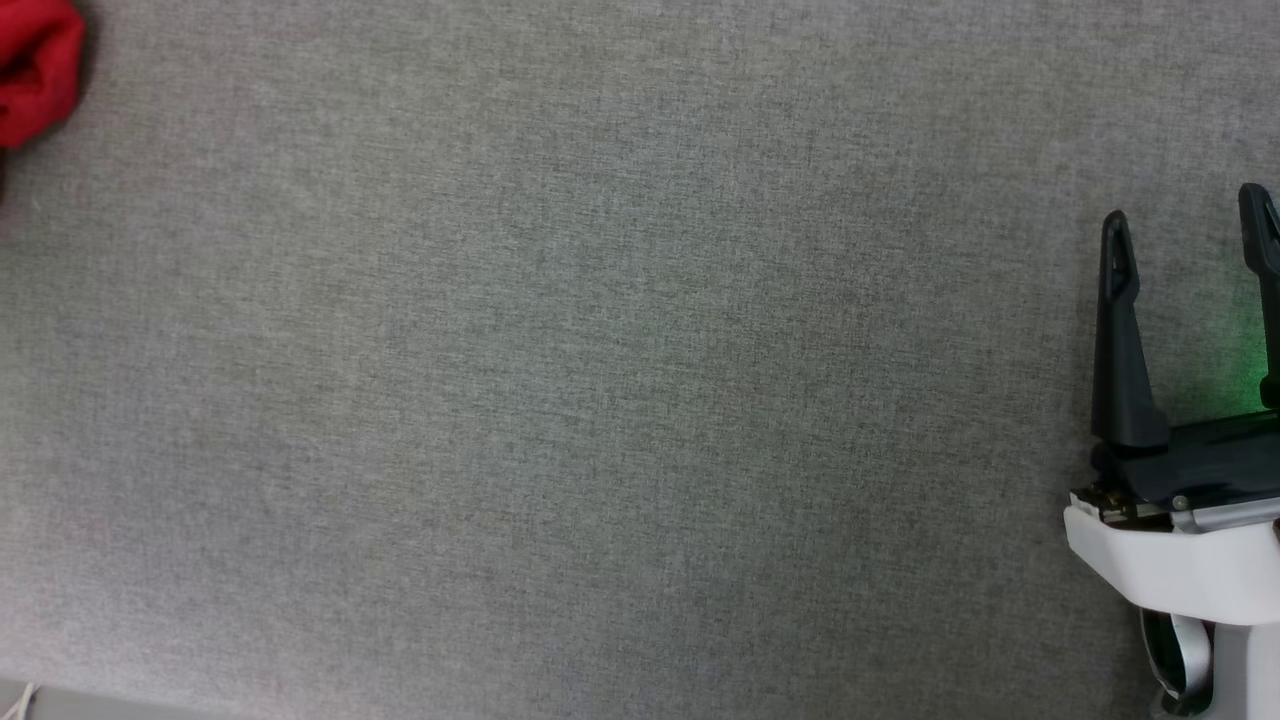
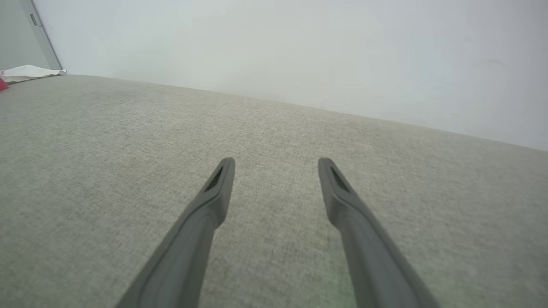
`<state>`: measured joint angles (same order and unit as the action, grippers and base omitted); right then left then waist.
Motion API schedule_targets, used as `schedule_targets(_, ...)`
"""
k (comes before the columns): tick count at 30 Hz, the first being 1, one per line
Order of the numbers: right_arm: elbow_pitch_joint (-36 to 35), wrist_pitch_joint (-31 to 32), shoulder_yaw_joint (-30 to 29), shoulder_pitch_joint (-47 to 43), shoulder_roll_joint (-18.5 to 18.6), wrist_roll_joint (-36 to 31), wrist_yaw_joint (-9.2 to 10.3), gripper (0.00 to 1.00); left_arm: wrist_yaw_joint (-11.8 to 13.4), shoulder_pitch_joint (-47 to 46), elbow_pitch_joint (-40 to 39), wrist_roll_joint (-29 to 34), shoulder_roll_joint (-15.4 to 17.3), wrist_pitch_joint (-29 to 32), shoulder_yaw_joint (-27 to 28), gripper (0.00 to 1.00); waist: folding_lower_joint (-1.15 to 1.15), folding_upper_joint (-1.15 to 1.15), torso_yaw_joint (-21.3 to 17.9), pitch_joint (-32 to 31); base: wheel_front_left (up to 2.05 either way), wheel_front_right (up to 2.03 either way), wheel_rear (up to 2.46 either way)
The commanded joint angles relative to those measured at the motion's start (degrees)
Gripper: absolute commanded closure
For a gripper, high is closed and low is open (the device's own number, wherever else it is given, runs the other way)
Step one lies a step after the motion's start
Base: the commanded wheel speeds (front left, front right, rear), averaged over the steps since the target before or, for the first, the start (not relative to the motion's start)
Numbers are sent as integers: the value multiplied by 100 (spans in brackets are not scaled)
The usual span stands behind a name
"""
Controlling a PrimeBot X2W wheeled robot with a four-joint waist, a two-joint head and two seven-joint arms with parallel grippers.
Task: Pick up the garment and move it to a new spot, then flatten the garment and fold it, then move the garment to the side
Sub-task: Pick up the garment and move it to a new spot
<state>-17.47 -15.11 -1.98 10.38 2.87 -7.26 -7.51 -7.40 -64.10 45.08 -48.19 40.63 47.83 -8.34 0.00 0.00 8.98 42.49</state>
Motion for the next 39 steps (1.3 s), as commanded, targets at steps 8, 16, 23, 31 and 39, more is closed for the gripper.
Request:
schedule_targets(8, 144, -8, 51, 92, 0, 1, 3, 0, -4, 342, 26, -190, -39, -289, -298, 100, 0, 0, 2, -82, 0, 0, 0)
schedule_targets(16, 316, -11, 142, 65, 1, 100, 4, 0, -1, 26, -431, -110, 307, -757, -749, 100, 0, 0, 131, -651, 0, 0, 0)
schedule_targets(23, 485, -11, 230, -14, 0, 345, 4, 0, 0, -309, -1191, -106, 557, -839, -1368, 100, 0, 0, 103, -1293, 0, 0, 0)
schedule_targets(31, 648, -11, 279, -183, 0, 677, 4, 0, 0, -836, -2180, -43, 740, -743, -2044, 100, 0, 0, -136, -1903, 0, 0, 0)
schedule_targets(39, 772, -10, 246, -336, -2, 934, 4, 0, 0, -1305, -3159, -122, 601, -581, -2545, 100, 0, 0, -562, -2347, 0, 0, 0)
